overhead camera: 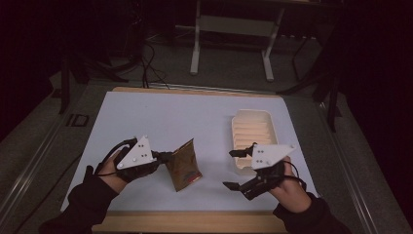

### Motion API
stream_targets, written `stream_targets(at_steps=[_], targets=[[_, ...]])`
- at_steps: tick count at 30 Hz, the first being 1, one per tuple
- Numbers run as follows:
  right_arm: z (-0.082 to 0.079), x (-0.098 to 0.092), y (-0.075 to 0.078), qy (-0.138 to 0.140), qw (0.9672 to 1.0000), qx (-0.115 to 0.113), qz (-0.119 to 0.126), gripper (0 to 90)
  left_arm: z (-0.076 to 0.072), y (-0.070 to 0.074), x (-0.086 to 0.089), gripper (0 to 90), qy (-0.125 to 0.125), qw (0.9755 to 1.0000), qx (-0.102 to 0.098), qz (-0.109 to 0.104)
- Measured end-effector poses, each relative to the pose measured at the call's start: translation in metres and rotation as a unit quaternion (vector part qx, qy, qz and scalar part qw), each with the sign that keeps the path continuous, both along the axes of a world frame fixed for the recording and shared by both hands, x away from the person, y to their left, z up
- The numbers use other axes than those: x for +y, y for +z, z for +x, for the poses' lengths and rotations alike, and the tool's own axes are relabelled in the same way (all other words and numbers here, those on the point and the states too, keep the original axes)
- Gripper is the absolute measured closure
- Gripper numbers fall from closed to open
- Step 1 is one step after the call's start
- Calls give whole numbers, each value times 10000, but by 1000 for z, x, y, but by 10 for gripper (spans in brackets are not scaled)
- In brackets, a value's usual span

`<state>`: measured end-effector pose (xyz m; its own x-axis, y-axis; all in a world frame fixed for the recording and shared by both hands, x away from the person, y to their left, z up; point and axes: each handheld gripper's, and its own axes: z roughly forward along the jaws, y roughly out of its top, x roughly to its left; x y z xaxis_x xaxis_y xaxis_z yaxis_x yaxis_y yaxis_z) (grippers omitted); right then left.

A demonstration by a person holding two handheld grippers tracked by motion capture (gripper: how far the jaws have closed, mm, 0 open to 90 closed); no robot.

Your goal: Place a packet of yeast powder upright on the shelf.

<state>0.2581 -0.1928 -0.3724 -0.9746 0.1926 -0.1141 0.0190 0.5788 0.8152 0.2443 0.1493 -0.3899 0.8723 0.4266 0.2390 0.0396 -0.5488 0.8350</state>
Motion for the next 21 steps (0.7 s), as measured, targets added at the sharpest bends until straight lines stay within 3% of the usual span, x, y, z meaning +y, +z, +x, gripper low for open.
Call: stream_targets(at_steps=[4, 7, 8, 18, 21], targets=[[20, 15, 8, 261, 9984, 434, -268, 142, -2, 4, -6, 900, -211, 9998, -63, 34], [26, 18, 11, 218, 9981, 459, -339, 142, -2, 5, -7, 900, -215, 9997, -75, 48], [31, 23, 13, 262, 9970, 590, -415, 134, -3, 7, -9, 899, -281, 9996, -88, 14], [52, 49, 12, 151, 9958, 640, -644, 107, -6, 13, -23, 899, -608, 9980, -154, 39], [54, 54, 12, 266, 9952, 645, -685, 102, -6, 14, -25, 899, -613, 9980, -151, 13]])
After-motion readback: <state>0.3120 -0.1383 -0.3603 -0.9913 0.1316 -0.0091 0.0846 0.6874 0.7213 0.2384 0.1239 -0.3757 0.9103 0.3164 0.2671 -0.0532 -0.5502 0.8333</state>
